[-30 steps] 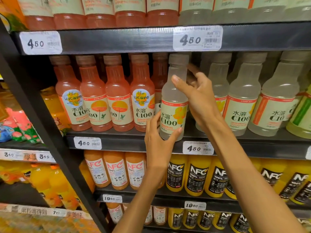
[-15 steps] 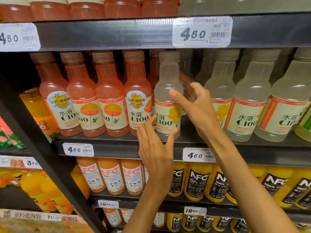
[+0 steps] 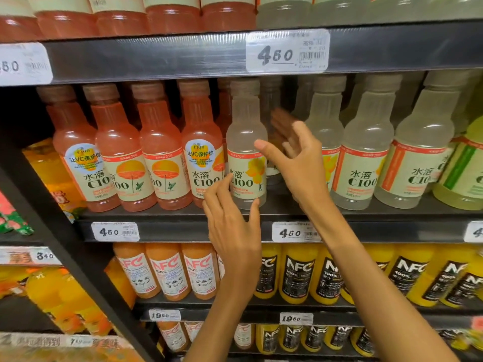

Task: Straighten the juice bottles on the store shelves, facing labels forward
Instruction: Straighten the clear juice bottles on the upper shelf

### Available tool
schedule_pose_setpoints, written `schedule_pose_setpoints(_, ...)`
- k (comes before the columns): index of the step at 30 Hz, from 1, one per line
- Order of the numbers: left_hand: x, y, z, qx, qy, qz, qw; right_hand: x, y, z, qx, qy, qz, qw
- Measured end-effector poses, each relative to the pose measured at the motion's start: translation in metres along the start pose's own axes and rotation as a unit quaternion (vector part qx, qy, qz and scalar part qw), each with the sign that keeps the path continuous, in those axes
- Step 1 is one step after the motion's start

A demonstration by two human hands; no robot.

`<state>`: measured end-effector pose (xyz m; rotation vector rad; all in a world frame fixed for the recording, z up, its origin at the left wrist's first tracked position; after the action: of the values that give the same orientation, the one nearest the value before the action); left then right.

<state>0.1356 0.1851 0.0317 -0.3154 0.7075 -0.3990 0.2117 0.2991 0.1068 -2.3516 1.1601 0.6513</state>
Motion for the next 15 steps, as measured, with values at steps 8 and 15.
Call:
schedule_pose_setpoints(8,0.011,0.032,0.044,0.193,0.065,-0.157,0.966,0.015,-0.062,-0.029,0.198,-0.023,0.175,0.964)
schedule_pose_setpoints(15,-0.005,0.083,0.05,0.215,-0.007,-0.34,0.915,0.0,-0.057,-0.027,0.205,0.033,0.155,0.966)
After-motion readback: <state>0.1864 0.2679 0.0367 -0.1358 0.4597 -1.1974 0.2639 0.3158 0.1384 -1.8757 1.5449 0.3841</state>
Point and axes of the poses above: each hand's wrist, its own x-axis away from the middle knuckle, its own y-axis out of the palm, z = x × y, the point moved 7 cm from there along -x, towards the middle knuckle, and after that the axes turned 11 degrees about -z, right-handed, at the moved point
